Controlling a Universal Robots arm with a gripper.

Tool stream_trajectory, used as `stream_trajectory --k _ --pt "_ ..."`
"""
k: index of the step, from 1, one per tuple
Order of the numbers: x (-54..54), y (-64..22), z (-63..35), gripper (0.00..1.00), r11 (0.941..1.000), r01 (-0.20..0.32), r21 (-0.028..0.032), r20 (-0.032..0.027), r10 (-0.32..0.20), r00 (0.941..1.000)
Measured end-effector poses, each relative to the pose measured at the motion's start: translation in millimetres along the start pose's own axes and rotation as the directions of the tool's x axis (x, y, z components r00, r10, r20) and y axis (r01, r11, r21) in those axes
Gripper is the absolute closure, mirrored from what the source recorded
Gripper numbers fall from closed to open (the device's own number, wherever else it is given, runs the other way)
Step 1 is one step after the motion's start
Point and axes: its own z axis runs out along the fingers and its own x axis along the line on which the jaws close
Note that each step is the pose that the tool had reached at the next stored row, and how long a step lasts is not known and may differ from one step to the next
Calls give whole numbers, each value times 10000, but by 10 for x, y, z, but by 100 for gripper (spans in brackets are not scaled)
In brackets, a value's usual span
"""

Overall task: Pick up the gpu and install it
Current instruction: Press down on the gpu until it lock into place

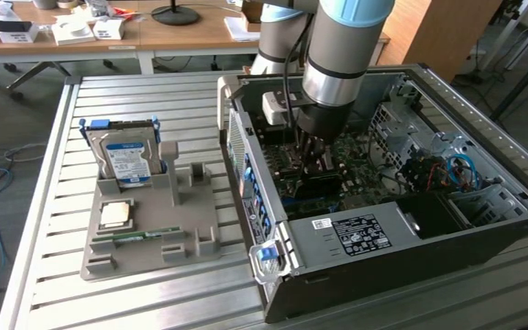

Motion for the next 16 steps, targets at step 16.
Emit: stream_trajectory --k 16 --pt "-6 -9 -396 89 10000 1 -21 -32 -1 10000"
